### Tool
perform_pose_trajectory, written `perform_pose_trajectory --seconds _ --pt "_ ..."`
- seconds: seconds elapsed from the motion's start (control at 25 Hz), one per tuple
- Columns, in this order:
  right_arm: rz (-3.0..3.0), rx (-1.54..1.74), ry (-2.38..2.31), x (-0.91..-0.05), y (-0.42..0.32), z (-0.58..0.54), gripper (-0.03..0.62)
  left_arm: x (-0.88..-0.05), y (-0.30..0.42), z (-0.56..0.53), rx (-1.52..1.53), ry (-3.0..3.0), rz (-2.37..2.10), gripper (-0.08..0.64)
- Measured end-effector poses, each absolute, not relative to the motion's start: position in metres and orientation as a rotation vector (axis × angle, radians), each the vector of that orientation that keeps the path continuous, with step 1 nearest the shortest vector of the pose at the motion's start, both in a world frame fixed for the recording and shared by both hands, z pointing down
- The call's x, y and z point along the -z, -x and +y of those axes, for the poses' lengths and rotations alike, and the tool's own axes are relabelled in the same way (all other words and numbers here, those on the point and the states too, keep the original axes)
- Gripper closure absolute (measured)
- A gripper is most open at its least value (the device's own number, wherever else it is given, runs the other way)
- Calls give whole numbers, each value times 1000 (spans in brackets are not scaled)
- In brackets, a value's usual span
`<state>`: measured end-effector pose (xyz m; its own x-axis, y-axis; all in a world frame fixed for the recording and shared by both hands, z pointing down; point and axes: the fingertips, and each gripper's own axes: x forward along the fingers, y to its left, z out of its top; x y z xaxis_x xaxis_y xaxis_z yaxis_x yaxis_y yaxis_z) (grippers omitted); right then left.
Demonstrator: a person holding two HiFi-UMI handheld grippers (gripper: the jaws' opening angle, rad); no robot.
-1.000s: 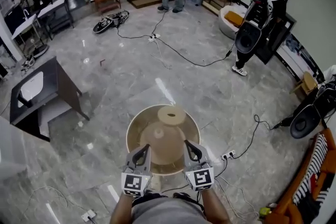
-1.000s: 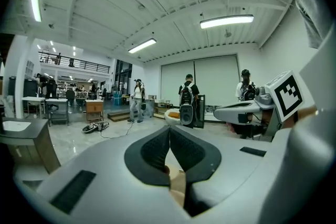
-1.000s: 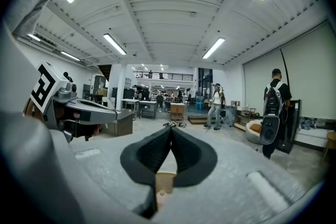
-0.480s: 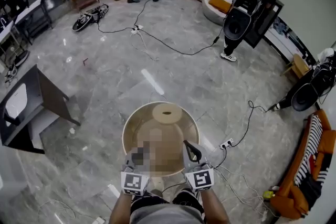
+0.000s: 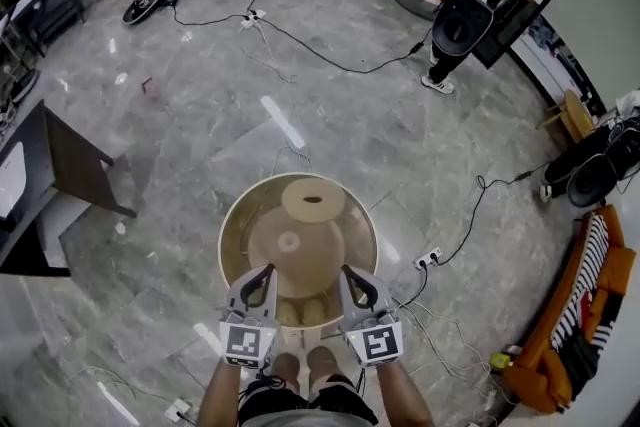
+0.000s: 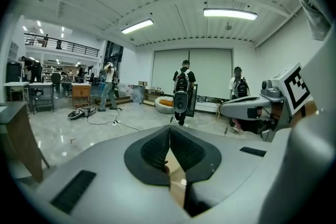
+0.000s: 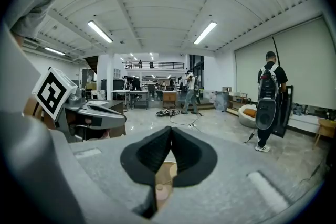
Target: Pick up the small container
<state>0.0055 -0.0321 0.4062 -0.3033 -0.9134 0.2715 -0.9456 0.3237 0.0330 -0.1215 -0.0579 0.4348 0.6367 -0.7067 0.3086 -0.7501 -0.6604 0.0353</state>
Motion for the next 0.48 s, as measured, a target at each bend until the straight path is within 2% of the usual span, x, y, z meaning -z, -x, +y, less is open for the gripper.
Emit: perform_pose_trajectory --seconds 0.48 --pt "-2394 -319 -1563 -523 5 -84 592 -525 108 -104 -401 -2550 -1240 541"
